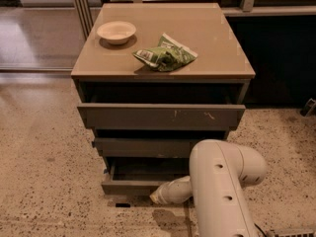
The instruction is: Close bottom drawer
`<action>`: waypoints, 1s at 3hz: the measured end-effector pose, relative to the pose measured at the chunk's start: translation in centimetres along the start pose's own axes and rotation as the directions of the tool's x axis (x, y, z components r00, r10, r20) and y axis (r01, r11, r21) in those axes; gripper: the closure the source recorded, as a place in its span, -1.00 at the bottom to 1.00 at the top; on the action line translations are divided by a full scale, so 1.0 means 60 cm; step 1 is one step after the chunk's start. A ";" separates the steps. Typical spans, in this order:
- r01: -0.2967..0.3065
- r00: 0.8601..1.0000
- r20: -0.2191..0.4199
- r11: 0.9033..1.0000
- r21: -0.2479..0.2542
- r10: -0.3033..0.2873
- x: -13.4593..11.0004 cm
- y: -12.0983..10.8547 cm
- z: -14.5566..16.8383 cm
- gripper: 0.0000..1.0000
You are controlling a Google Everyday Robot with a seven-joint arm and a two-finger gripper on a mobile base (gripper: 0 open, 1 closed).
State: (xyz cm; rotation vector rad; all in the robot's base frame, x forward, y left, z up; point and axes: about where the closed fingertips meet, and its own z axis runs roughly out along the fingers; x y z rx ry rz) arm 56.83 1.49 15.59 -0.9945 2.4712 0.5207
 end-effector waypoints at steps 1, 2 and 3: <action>0.000 1.000 -0.001 1.000 0.001 0.000 0.000 0.000 0.000 1.00; 0.005 0.999 0.033 0.999 0.036 -0.006 -0.025 -0.028 -0.007 1.00; -0.024 0.993 0.114 0.996 0.092 0.013 -0.072 -0.076 -0.018 1.00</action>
Offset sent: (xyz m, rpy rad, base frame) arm 0.0461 -0.0087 0.0237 -0.0065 -0.1169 -0.0530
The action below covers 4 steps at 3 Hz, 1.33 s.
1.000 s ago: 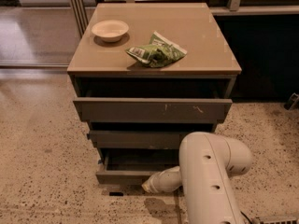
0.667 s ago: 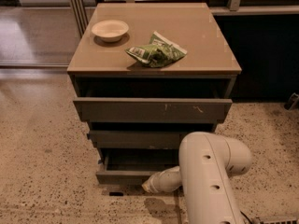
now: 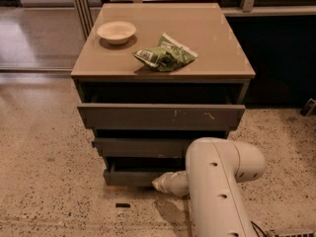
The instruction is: Close bottom drawer
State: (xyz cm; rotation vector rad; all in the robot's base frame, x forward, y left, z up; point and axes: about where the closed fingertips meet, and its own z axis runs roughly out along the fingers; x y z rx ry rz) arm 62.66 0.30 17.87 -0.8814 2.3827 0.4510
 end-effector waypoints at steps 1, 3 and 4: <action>-0.028 0.998 0.056 0.999 0.037 0.026 -0.027 -0.029 -0.002 1.00; -0.059 0.996 0.065 0.996 0.064 0.055 -0.034 -0.057 0.018 1.00; -0.059 0.996 0.065 0.996 0.064 0.055 -0.034 -0.057 0.018 1.00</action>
Offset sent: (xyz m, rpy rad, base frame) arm 0.0194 -0.0052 0.0075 0.0204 -0.0401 -0.0443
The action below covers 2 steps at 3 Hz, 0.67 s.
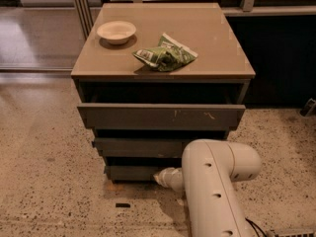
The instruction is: Close bottom drawer
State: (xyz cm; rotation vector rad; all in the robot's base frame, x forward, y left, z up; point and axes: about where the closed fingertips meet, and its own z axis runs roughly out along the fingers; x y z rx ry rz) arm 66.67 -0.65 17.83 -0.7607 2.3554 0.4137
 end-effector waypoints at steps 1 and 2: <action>0.005 1.000 0.019 1.000 0.031 -0.006 -0.014 -0.017 0.005 1.00; 0.013 1.000 0.021 0.999 0.042 -0.014 -0.017 -0.025 0.008 1.00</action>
Offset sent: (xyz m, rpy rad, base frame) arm 0.0339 -0.0100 0.0018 -0.0404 -0.0621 -0.0247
